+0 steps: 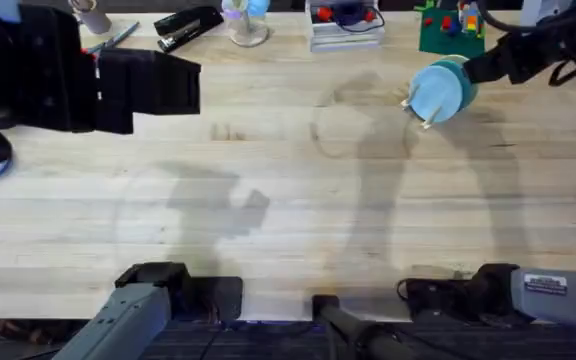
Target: Pick up the plates from the table one by one and place each into a slot on the dish rack.
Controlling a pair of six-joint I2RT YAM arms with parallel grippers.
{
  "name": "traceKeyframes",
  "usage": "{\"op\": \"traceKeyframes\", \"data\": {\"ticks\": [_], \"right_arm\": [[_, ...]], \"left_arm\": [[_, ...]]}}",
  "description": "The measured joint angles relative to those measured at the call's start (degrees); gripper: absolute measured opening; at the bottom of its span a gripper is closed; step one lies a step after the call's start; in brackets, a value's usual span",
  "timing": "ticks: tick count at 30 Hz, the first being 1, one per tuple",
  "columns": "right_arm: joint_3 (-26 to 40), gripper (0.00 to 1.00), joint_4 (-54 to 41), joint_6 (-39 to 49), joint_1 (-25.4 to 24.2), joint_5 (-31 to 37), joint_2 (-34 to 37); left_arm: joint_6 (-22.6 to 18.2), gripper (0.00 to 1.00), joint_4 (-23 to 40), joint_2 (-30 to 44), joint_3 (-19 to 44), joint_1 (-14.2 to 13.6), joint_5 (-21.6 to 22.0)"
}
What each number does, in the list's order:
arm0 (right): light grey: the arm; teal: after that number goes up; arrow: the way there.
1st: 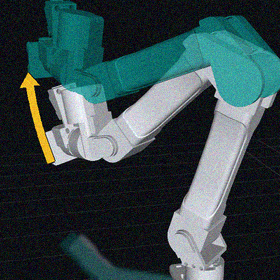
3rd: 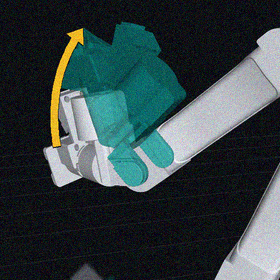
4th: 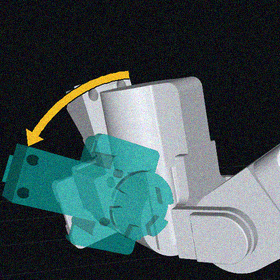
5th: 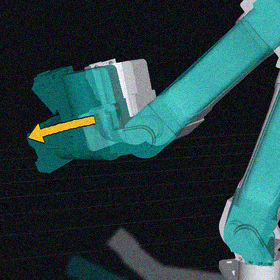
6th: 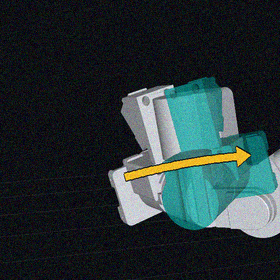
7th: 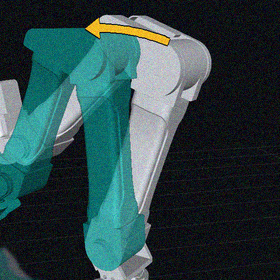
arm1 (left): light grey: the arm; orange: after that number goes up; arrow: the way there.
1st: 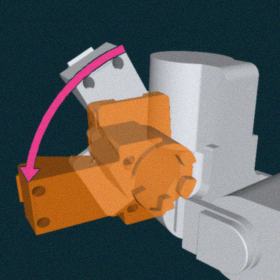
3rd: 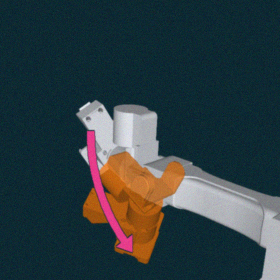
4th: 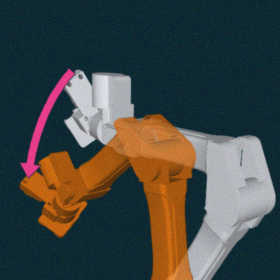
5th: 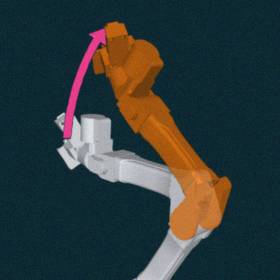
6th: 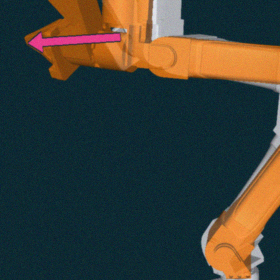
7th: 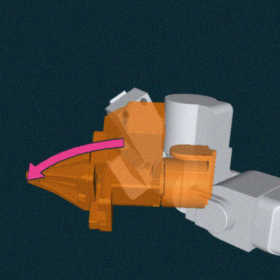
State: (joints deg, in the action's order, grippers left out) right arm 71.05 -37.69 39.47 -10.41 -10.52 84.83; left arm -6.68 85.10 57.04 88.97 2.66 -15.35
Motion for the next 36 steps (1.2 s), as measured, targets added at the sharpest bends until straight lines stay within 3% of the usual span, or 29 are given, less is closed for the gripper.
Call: {"op": "traceKeyframes", "data": {"ticks": [5,7,8,9,18,28,36], "right_arm": [[0.0,0.582,0.0,0.0,0.0,0.0,-3.0],[0.0,0.763,0.0,0.0,0.0,0.0,-5.2],[0.0,0.917,0.0,0.0,0.0,0.0,-6.5],[0.0,0.969,0.0,0.1,0.0,0.0,-7.5],[0.0,0.992,0.4,-5.0,0.0,-0.2,-16.3],[0.0,0.995,-1.0,-19.4,0.0,-0.3,-25.3],[0.0,0.995,-5.6,-22.6,0.0,-0.5,-35.4]], "left_arm": [[0.0,0.993,0.0,0.0,0.0,0.0,0.0],[0.0,0.994,0.0,0.0,0.0,0.0,0.0],[0.0,0.994,0.0,0.0,0.0,0.0,0.0],[0.0,0.993,0.0,0.0,0.0,0.0,0.0],[0.0,0.994,0.0,0.0,0.0,0.0,0.0],[0.0,0.994,0.0,0.0,0.0,0.0,0.0],[0.0,0.994,0.0,0.0,0.0,0.0,0.0]]}}
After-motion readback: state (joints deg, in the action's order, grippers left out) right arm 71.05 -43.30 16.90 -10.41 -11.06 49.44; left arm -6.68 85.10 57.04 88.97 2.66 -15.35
